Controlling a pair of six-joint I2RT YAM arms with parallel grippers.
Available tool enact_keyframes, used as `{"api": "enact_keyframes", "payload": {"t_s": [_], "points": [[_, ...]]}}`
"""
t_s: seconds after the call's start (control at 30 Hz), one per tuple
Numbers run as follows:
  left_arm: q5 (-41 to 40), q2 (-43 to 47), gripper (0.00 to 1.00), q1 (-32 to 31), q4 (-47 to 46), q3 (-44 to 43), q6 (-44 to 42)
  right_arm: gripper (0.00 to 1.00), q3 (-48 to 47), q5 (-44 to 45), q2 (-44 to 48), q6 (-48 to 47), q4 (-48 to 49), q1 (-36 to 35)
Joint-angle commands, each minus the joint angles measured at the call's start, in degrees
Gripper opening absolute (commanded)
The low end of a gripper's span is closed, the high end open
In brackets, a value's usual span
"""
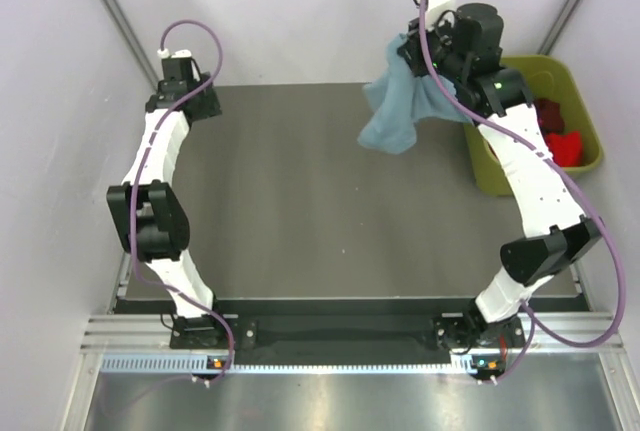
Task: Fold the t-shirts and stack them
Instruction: Move the tshirt to the center of the board
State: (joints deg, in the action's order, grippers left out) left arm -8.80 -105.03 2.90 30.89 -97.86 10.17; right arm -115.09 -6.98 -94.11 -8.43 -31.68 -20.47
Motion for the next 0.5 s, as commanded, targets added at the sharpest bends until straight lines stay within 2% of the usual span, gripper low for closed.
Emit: {"api": "enact_keyframes", "payload": {"t_s": [0.0,0.07,0.13,0.2,0.23,0.3,0.47], "points": [[0.62,4.12,0.78,-0.61,4.7,-1.98,-1.38,0.0,-4.97,-5.84,-1.08,4.91,4.69,-0.19],[1.15,5.27,0.8,-0.61,3.65,0.2,-1.56,0.0,-5.49,-7.42,-2.3,3.6,6.1,-0.45],[0.89,6.16,0.82,-0.61,2.68,1.36,-1.21,0.0,-9.87,-6.99,-3.89,3.42,7.77,-1.59],[-0.08,5.9,0.84,-0.52,2.5,1.54,-0.68,0.0,-16.97,-7.08,-8.45,3.86,5.86,-4.65],[-0.95,5.81,0.85,-0.52,2.24,1.45,-0.33,0.0,-24.41,-6.64,-10.2,2.99,5.06,-6.23],[-2.27,5.37,0.86,-0.17,1.8,1.18,0.19,0.0,-28.25,-4.72,-13.12,-1.05,5.74,-11.42],[-0.34,5.01,0.86,2.28,-0.04,0.74,1.6,0.0,-17.03,-3.04,-8.74,-4.49,16.11,-19.07]]}}
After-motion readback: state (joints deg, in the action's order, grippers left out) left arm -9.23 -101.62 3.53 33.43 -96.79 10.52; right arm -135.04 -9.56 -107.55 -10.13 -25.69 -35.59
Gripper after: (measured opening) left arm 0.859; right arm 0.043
